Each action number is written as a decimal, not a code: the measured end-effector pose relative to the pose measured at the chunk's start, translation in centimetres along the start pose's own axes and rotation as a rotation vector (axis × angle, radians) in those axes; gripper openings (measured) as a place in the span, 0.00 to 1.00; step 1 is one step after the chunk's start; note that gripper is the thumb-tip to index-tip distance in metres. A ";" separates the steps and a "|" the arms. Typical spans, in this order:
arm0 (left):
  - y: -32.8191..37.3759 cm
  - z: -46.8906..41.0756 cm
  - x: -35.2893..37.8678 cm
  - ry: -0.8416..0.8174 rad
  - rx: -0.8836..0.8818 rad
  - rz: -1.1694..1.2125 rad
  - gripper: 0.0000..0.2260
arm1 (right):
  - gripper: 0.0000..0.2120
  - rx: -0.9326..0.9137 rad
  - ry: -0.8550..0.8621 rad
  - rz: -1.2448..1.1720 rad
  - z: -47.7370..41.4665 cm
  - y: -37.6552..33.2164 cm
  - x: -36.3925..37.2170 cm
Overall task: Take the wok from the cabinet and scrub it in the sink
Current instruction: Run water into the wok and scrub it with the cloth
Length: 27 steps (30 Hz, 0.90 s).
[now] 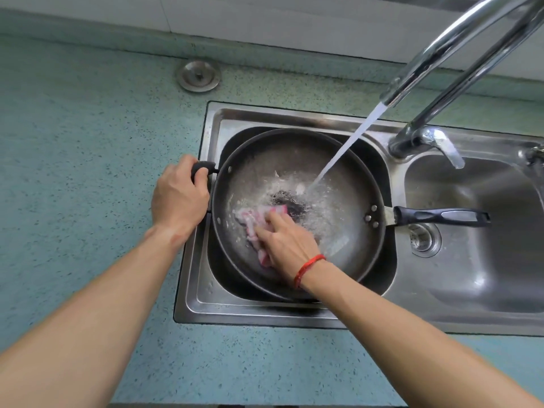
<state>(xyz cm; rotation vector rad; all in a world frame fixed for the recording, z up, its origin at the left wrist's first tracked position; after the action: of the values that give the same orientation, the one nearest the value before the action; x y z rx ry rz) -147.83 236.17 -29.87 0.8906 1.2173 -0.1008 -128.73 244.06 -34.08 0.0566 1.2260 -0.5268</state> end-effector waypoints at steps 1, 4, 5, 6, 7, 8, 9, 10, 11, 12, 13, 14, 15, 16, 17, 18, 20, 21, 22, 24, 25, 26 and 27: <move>-0.1 0.0 0.0 0.002 -0.002 0.001 0.09 | 0.23 0.010 0.052 0.034 -0.9 0.1 0.0; -0.3 -0.2 0.2 0.001 0.001 0.014 0.09 | 0.25 0.093 0.106 0.070 -3.0 1.5 -0.8; -0.5 -0.2 0.2 0.001 0.003 0.018 0.09 | 0.25 0.131 0.110 0.073 -3.2 2.3 -1.1; -0.5 -0.3 0.2 0.001 0.003 0.020 0.09 | 0.24 0.158 0.100 0.068 -3.2 3.2 -1.5; -0.6 -0.3 0.3 0.001 0.000 0.021 0.09 | 0.24 0.176 0.080 0.059 -3.0 4.0 -1.8; -0.6 -0.2 0.3 0.001 -0.002 0.023 0.09 | 0.23 0.192 0.056 0.044 -2.6 4.8 -2.2; -0.6 -0.2 0.3 0.002 -0.005 0.025 0.09 | 0.21 0.209 0.036 0.027 -2.1 5.6 -2.6; -0.5 -0.2 0.3 0.003 -0.007 0.027 0.09 | 0.19 0.228 0.020 0.010 -1.5 6.2 -2.8; -0.5 -0.2 0.3 0.004 -0.011 0.029 0.09 | 0.18 0.250 0.003 -0.005 -0.8 6.6 -2.9; -0.4 -0.1 0.3 0.004 -0.015 0.029 0.09 | 0.16 0.271 -0.014 -0.007 -0.1 6.9 -2.9; -0.4 -0.2 0.3 0.003 -0.017 0.030 0.09 | 0.15 0.287 -0.037 0.006 0.6 7.0 -2.7; -0.4 -0.1 0.3 0.004 -0.018 0.029 0.09 | 0.14 0.296 -0.057 0.017 1.2 6.9 -2.4; -0.4 -0.1 0.2 0.006 -0.017 0.027 0.09 | 0.14 0.293 -0.080 0.015 1.9 6.6 -1.9; -0.3 -0.1 0.2 0.009 -0.016 0.026 0.09 | 0.15 0.277 -0.101 0.002 2.4 6.2 -1.6; -0.3 -0.1 0.2 0.008 -0.014 0.023 0.09 | 0.15 0.256 -0.110 -0.012 2.8 5.6 -1.1; -0.3 -0.1 0.3 0.005 -0.012 0.020 0.09 | 0.14 0.232 -0.113 -0.019 3.1 4.8 -0.7; -0.4 -0.2 0.3 0.000 -0.011 0.018 0.09 | 0.13 0.168 -0.098 -0.009 2.9 2.9 -0.3; -0.4 -0.2 0.3 -0.002 -0.007 0.016 0.09 | 0.13 0.134 -0.099 -0.014 2.4 2.0 -0.2; -0.4 -0.3 0.3 -0.004 -0.005 0.015 0.09 | 0.12 0.112 -0.103 -0.029 1.8 1.1 -0.2; -0.5 -0.3 0.3 -0.007 -0.007 0.016 0.09 | 0.09 0.085 -0.064 -0.038 0.1 0.2 -0.5; -0.5 -0.3 0.2 -0.010 -0.009 0.016 0.09 | 0.08 0.080 -0.028 -0.039 -0.8 0.0 -0.8; -0.5 -0.3 0.2 -0.013 -0.010 0.016 0.09 | 0.08 0.087 0.010 -0.039 -1.7 0.0 -1.2; -0.4 -0.3 0.2 -0.015 -0.008 0.015 0.09 | 0.09 0.103 0.045 -0.036 -2.5 0.2 -1.5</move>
<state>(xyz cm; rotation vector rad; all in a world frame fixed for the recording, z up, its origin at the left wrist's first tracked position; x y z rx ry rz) -148.17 236.12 -30.28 0.8902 1.1964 -0.0908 -131.19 245.52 -33.62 0.1346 1.2449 -0.6226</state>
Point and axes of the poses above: each hand's wrist, its own z-axis away from the middle knuckle, its own x-axis out of the palm, y = z × x, the point moved 3 cm from there along -z, towards the middle knuckle, and after that the axes turned 4 degrees about -y, right-handed, at the moved point
